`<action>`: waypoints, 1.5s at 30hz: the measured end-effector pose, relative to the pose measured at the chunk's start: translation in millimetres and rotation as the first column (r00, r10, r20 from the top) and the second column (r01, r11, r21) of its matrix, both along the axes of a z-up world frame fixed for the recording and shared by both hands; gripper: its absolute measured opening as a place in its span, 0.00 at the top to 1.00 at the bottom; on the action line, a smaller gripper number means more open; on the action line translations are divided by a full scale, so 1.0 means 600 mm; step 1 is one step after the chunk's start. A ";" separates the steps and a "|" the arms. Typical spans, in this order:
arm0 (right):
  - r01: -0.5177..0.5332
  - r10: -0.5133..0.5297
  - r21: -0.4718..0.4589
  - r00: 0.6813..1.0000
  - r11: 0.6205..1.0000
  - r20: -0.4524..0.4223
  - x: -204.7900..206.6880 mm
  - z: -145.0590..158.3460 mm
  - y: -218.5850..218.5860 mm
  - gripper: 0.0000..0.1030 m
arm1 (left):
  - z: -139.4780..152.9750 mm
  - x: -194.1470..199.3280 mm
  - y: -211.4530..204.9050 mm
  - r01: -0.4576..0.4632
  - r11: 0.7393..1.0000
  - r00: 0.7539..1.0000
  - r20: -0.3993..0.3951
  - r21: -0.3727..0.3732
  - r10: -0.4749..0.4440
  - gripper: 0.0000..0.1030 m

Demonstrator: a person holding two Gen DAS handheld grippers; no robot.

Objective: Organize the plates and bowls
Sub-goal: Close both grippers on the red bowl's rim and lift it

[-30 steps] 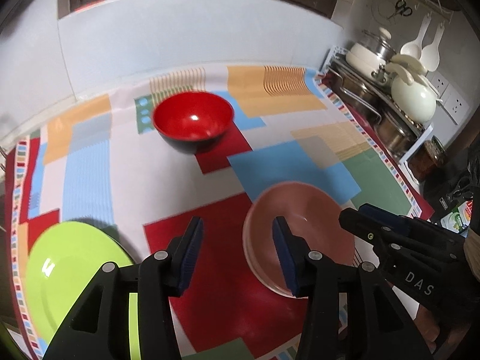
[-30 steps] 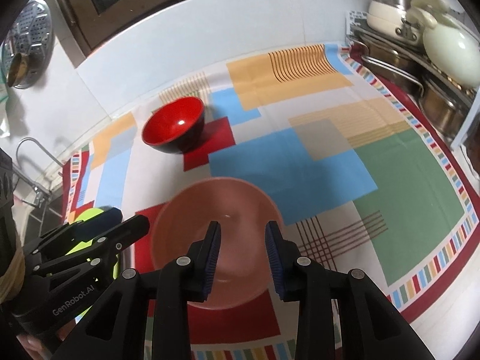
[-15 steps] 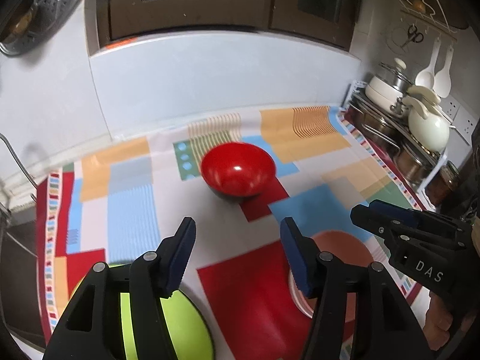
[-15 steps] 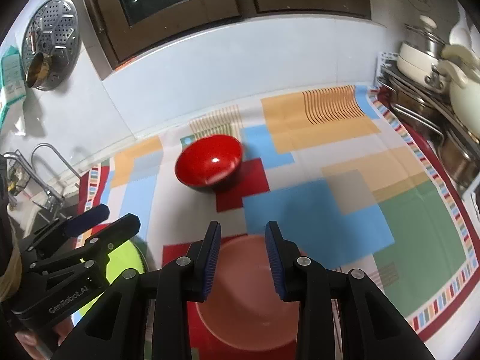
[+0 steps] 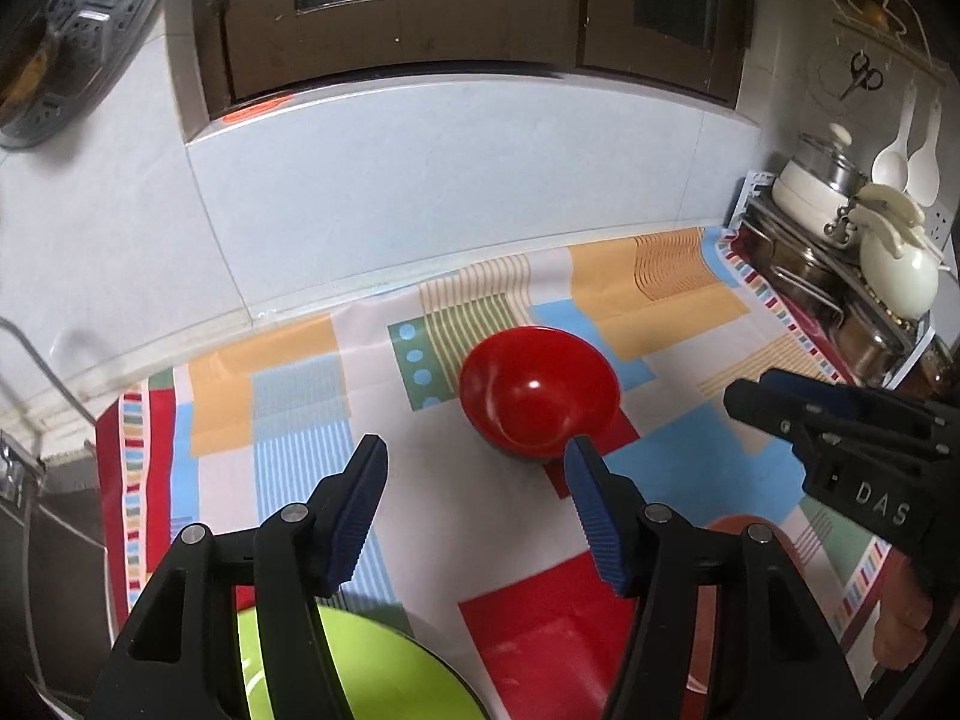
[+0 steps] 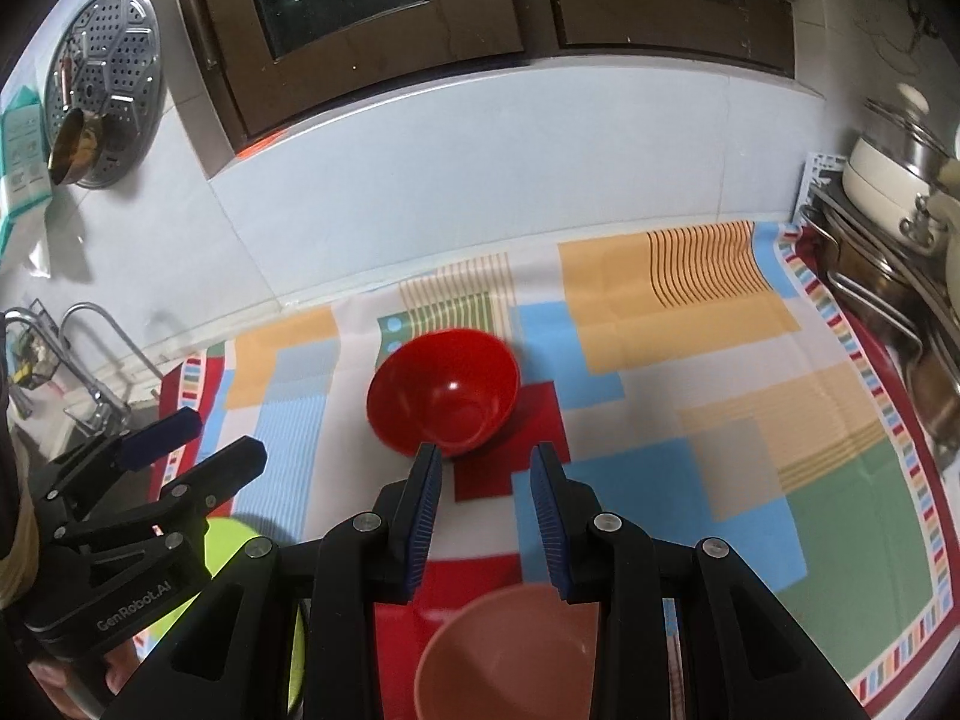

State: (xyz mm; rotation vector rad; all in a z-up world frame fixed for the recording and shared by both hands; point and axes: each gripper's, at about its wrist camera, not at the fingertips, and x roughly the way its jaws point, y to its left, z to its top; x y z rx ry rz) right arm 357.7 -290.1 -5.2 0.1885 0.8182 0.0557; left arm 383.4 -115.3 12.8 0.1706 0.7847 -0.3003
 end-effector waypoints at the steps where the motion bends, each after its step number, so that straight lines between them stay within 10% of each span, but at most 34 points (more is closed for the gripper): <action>1: -0.002 0.002 -0.001 1.000 1.000 -0.001 0.010 0.000 -0.001 0.69 | -0.001 0.005 0.000 0.000 1.000 1.000 0.000 0.006 0.000 0.41; 30: -0.064 0.069 0.027 0.964 0.998 -0.257 0.211 -0.144 -0.009 0.69 | -0.154 0.207 -0.037 0.060 0.997 0.974 -0.221 0.056 -0.046 0.42; 45: -0.063 0.074 0.045 0.941 0.997 -0.329 0.257 -0.174 -0.003 0.77 | -0.197 0.239 -0.051 0.088 0.996 0.952 -0.297 0.034 -0.074 0.67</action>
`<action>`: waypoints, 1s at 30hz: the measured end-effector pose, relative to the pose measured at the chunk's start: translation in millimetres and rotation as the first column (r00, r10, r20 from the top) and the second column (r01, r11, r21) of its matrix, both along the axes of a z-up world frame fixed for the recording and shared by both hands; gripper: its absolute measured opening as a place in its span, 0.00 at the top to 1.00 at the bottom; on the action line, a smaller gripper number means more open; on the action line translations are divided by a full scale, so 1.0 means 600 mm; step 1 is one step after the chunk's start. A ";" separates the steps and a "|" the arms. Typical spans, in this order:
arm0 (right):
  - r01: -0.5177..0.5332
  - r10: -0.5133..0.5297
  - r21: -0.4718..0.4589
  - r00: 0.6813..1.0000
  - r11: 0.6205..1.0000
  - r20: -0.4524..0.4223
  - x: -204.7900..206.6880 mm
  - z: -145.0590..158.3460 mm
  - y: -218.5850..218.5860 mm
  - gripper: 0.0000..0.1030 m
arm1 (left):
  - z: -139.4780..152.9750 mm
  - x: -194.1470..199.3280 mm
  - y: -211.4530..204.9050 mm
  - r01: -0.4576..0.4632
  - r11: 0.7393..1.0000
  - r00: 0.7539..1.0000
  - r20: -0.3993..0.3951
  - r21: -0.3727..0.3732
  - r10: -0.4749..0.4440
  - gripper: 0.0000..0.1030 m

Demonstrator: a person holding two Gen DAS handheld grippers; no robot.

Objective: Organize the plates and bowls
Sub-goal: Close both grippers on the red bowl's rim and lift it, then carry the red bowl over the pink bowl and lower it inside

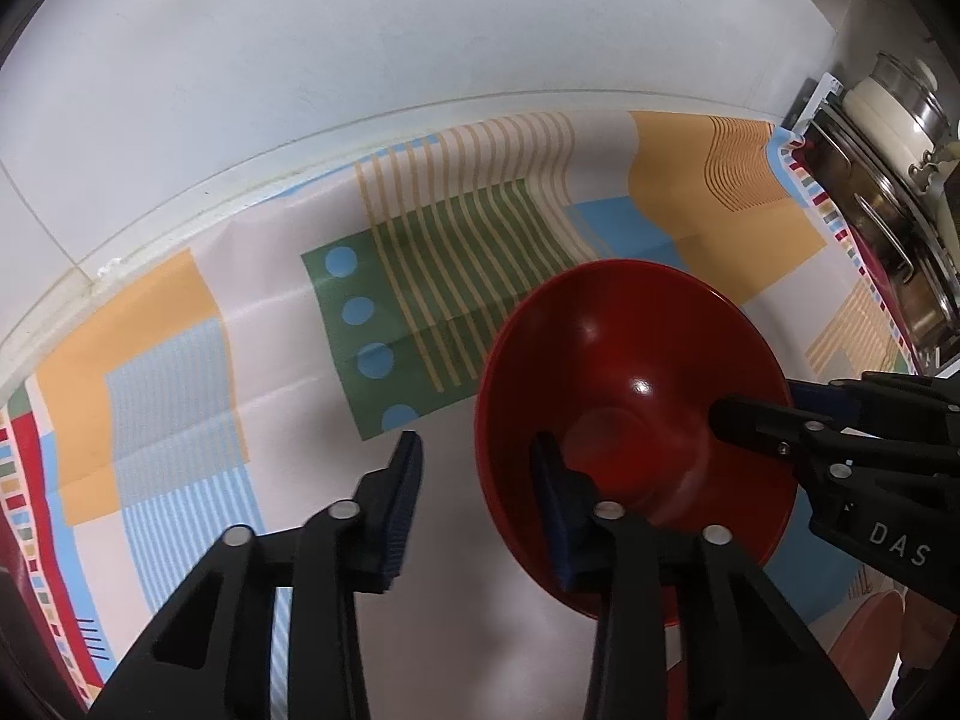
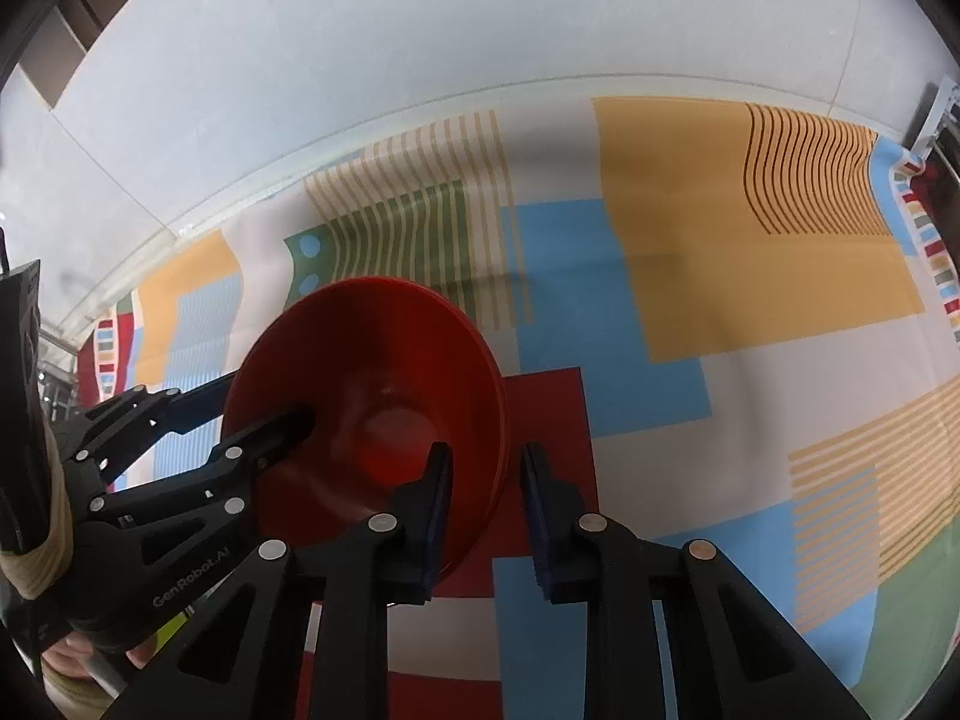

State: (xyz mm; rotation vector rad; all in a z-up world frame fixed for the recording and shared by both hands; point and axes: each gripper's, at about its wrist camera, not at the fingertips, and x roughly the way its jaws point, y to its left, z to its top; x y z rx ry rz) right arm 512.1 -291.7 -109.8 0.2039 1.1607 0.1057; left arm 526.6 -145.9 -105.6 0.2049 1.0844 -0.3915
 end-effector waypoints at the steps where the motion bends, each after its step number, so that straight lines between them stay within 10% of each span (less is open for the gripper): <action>1: -0.002 0.002 0.002 1.000 1.000 -0.003 0.002 0.000 0.001 0.78 | -0.002 0.000 -0.001 0.003 1.000 1.000 -0.003 -0.001 -0.003 0.70; 7: -0.005 0.005 0.022 1.000 1.000 -0.011 0.005 -0.001 0.005 0.86 | -0.007 0.001 -0.007 0.022 0.999 0.999 -0.034 -0.033 -0.023 0.85; 30: 0.020 -0.023 0.034 0.997 0.999 0.074 -0.067 0.081 0.000 0.87 | 0.103 -0.098 -0.008 0.022 0.995 0.998 0.060 -0.094 -0.017 0.86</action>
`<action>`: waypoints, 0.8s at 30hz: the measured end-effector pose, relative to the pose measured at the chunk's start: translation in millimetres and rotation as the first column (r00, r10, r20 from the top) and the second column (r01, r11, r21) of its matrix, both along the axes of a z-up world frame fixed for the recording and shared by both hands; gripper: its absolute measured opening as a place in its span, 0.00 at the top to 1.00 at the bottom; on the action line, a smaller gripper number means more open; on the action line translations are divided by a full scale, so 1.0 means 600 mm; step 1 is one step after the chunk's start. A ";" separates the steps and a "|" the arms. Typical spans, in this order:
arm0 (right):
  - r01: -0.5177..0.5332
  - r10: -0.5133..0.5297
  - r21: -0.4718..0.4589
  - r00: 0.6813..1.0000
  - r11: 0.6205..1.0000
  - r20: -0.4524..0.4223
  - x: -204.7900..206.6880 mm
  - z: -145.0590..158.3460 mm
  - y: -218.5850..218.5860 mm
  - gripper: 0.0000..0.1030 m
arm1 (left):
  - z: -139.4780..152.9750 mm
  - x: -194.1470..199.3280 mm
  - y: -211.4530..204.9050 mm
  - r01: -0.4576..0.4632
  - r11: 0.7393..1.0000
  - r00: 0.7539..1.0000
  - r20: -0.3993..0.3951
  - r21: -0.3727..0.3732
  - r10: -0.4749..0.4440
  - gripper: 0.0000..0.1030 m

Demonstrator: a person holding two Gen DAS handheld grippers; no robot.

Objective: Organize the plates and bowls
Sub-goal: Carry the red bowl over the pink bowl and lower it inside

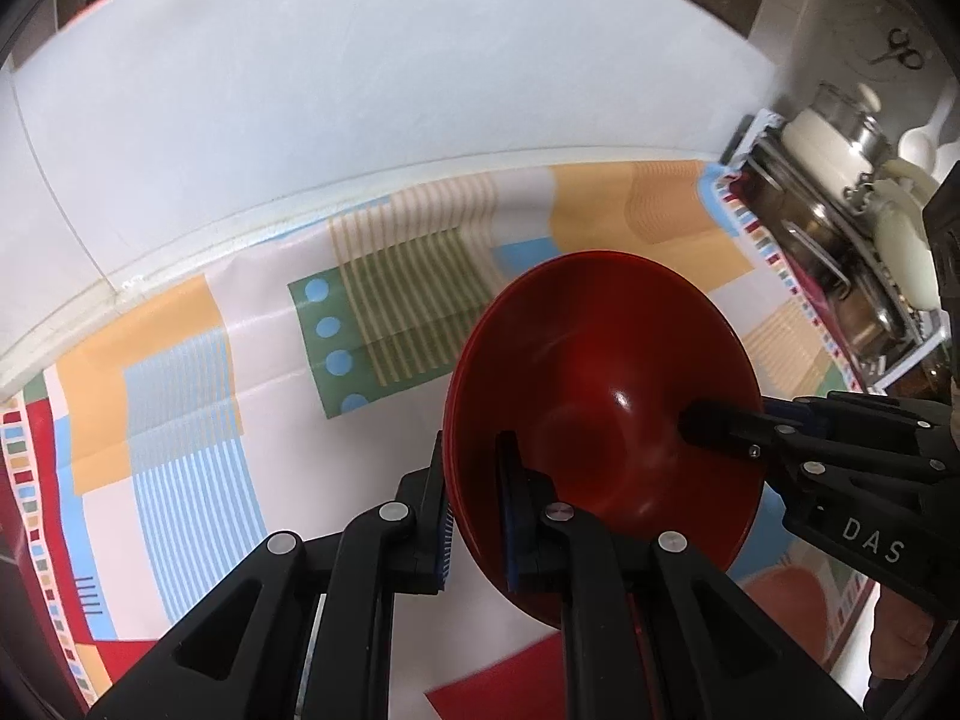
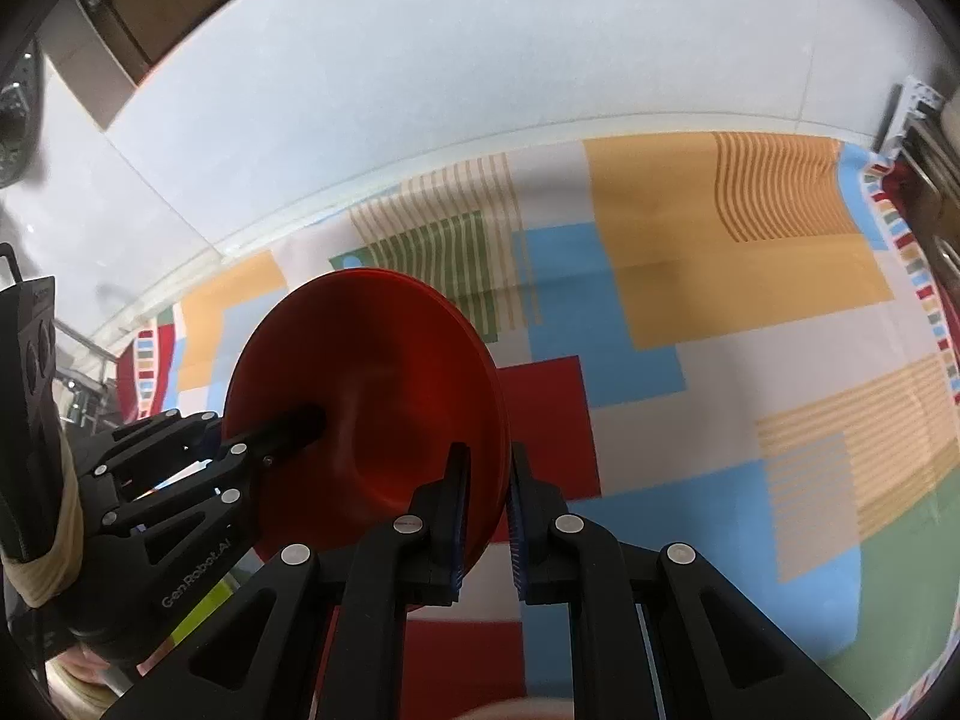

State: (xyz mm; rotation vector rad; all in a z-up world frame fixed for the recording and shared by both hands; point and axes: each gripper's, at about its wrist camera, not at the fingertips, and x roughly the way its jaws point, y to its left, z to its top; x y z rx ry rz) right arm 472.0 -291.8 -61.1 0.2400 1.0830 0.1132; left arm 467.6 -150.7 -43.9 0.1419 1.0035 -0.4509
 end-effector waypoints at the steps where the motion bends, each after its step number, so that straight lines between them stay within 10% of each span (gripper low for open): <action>1: 0.005 -0.005 0.000 1.000 1.000 0.008 -0.010 0.006 -0.003 0.87 | 0.006 -0.008 -0.002 0.004 1.000 1.000 0.005 -0.003 -0.004 0.86; 24: 0.143 -0.140 -0.017 0.985 0.990 0.100 -0.232 0.068 -0.064 0.87 | 0.044 -0.184 -0.049 0.133 0.989 0.991 0.030 -0.062 -0.131 0.84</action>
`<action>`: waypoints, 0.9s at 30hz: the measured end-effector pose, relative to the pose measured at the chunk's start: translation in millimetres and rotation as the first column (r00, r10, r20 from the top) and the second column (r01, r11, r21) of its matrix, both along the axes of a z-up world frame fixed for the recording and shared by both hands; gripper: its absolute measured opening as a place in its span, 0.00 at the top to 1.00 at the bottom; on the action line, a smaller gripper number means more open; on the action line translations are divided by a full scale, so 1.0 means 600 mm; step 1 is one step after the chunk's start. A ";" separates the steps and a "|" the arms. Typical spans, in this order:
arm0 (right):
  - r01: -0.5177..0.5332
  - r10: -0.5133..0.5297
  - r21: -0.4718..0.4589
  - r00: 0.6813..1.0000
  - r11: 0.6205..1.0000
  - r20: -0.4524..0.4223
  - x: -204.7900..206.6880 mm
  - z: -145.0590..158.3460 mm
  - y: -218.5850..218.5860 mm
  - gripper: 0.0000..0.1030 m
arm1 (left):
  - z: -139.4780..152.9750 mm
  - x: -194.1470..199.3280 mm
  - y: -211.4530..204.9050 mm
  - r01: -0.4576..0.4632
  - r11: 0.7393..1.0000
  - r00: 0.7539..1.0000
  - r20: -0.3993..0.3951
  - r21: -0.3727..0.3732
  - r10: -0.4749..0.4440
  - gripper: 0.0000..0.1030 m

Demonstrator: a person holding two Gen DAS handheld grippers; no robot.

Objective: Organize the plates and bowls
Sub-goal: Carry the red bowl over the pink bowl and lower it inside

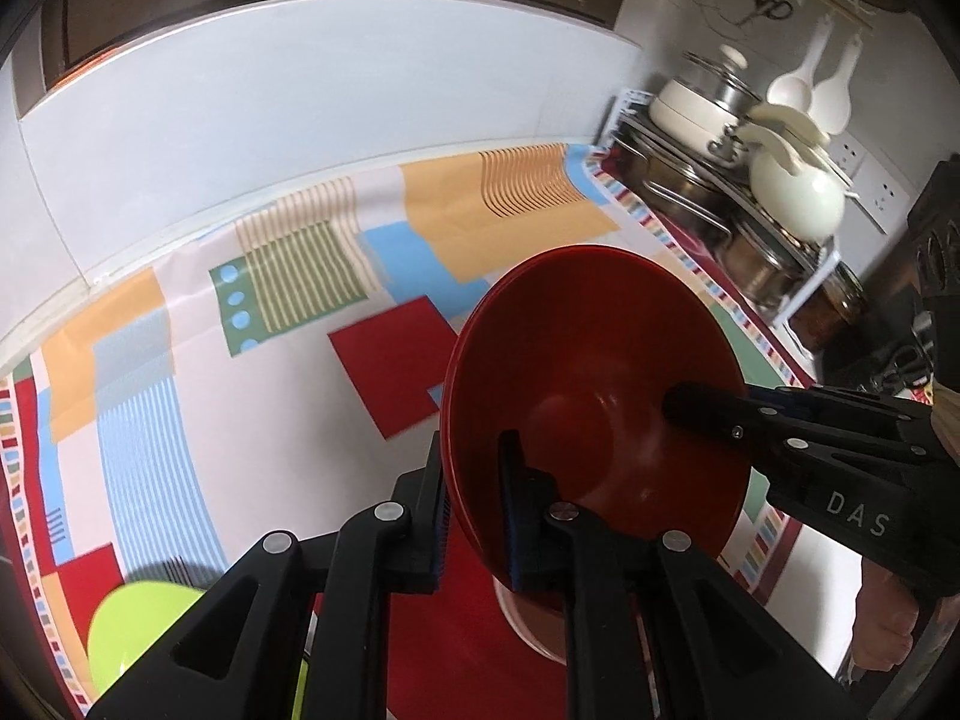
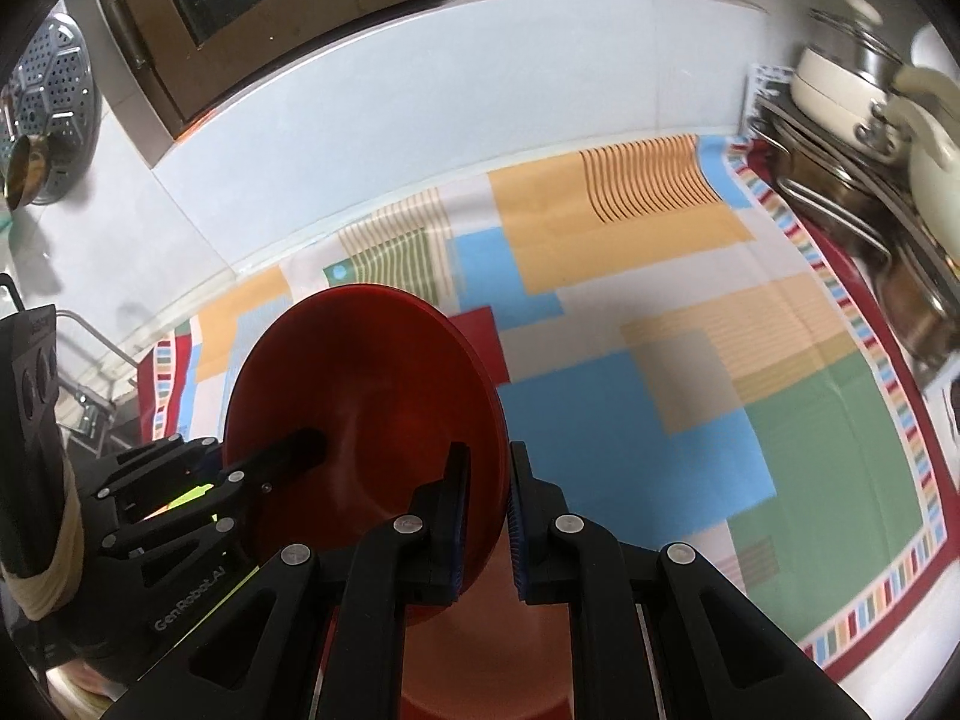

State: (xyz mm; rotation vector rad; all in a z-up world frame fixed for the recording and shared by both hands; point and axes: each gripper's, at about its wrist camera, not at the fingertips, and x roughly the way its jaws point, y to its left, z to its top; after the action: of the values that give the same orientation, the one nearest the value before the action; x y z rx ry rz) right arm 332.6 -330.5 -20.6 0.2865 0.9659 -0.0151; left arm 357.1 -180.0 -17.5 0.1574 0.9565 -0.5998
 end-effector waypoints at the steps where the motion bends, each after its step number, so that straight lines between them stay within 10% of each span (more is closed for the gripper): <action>1: 0.006 -0.006 0.005 1.000 1.000 -0.003 -0.008 -0.003 -0.003 0.87 | -0.002 -0.006 -0.001 0.002 1.000 1.000 -0.003 -0.001 -0.002 0.84; 27: 0.026 -0.015 0.061 0.986 0.998 -0.163 -0.087 -0.101 -0.040 0.87 | -0.097 -0.067 -0.034 0.030 0.997 0.990 -0.136 0.066 -0.021 0.84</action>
State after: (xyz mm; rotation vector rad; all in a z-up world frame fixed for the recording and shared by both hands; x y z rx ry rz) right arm 280.4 -354.2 -81.3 0.3578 1.1271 -0.0272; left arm 316.7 -200.2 -75.4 0.1919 1.1085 -0.6073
